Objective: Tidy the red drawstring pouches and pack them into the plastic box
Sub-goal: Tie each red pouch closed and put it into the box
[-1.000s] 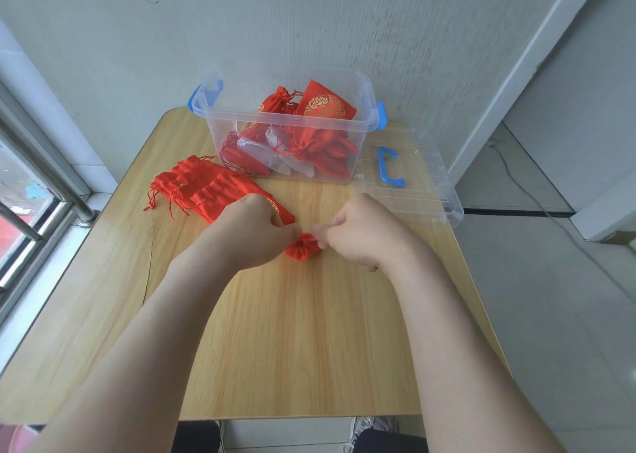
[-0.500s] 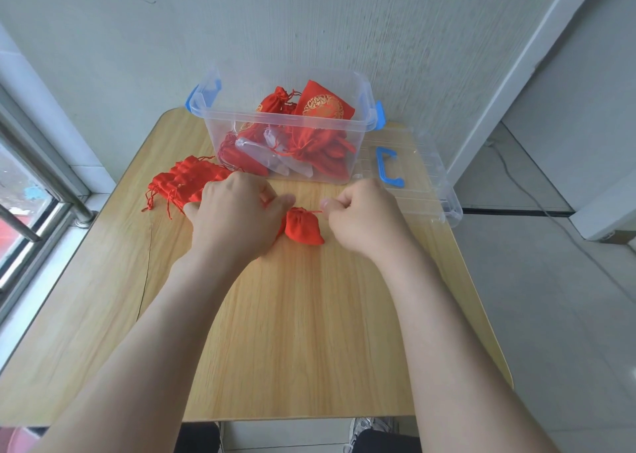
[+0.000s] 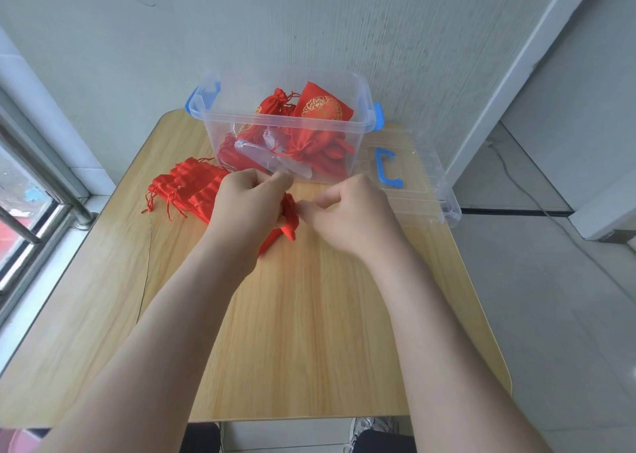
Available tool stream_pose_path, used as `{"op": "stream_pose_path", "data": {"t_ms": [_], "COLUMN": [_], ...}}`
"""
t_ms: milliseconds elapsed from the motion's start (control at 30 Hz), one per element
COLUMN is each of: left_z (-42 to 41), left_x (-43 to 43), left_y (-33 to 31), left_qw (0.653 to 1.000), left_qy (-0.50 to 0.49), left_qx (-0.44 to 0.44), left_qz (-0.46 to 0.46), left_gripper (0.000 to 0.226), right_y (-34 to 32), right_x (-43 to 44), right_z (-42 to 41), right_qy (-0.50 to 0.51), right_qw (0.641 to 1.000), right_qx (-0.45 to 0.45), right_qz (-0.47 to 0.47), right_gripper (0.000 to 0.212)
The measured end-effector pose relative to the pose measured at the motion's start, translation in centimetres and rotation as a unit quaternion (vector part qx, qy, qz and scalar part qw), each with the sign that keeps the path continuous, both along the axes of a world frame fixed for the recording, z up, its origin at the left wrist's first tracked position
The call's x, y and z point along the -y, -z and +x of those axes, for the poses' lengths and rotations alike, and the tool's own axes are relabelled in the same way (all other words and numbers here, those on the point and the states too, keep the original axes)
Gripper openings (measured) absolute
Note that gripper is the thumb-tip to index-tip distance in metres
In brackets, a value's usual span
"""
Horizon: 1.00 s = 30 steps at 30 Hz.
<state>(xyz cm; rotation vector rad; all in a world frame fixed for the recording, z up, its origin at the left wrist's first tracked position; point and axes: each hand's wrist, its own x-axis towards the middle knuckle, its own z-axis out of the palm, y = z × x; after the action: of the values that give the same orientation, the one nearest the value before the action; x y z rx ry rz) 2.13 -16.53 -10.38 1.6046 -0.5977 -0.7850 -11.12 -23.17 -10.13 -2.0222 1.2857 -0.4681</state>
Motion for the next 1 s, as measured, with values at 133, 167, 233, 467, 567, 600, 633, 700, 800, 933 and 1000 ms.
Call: {"op": "stream_pose_path", "data": {"t_ms": [133, 167, 233, 467, 567, 600, 633, 700, 800, 933, 1000], "left_z": [0.5, 0.4, 0.2, -0.1, -0.4, -0.4, -0.3, -0.2, -0.1, 0.4, 0.3], "left_x": [0.1, 0.1, 0.0, 0.4, 0.3, 0.3, 0.3, 0.1, -0.1, -0.4, -0.6], "left_y": [0.0, -0.1, -0.3, 0.7, 0.9, 0.9, 0.9, 0.8, 0.4, 0.0, -0.2], "left_qw": [0.996, 0.994, 0.993, 0.995, 0.991, 0.988, 0.985, 0.981, 0.978, 0.979, 0.979], "left_qy": [-0.024, -0.018, 0.001, 0.087, 0.123, 0.138, 0.147, 0.154, 0.156, 0.165, 0.173], "left_qx": [-0.09, -0.106, -0.117, -0.02, 0.028, 0.048, 0.071, 0.108, 0.137, 0.114, 0.103], "left_qz": [-0.014, -0.017, -0.017, 0.048, 0.045, 0.045, 0.046, 0.041, 0.029, 0.029, 0.025], "left_gripper": [0.016, 0.014, 0.012, 0.03, 0.031, 0.031, 0.031, 0.029, 0.024, 0.022, 0.022], "right_y": [0.1, 0.1, 0.0, 0.3, 0.4, 0.6, 0.8, 0.9, 0.6, 0.2, 0.1], "right_x": [0.2, 0.3, 0.2, 0.5, 0.7, 0.8, 0.9, 1.0, 1.1, 0.7, 0.6], "right_z": [0.0, -0.1, -0.2, 0.0, 0.3, 0.5, 0.5, 0.5, 0.0, 0.3, 0.5], "right_qy": [0.016, 0.017, 0.014, 0.007, -0.029, -0.036, -0.04, -0.038, -0.038, -0.032, -0.015], "right_qw": [1.0, 1.0, 1.0, 0.998, 0.995, 0.994, 0.993, 0.991, 0.989, 0.99, 0.991], "right_qx": [0.0, -0.001, -0.003, 0.058, 0.097, 0.103, 0.106, 0.108, 0.11, 0.111, 0.121], "right_qz": [-0.007, -0.007, -0.002, -0.007, -0.007, -0.018, -0.034, -0.068, -0.091, -0.086, -0.061], "right_gripper": [0.02, 0.02, 0.025, 0.015, 0.015, 0.014, 0.013, 0.01, 0.01, 0.021, 0.016]}}
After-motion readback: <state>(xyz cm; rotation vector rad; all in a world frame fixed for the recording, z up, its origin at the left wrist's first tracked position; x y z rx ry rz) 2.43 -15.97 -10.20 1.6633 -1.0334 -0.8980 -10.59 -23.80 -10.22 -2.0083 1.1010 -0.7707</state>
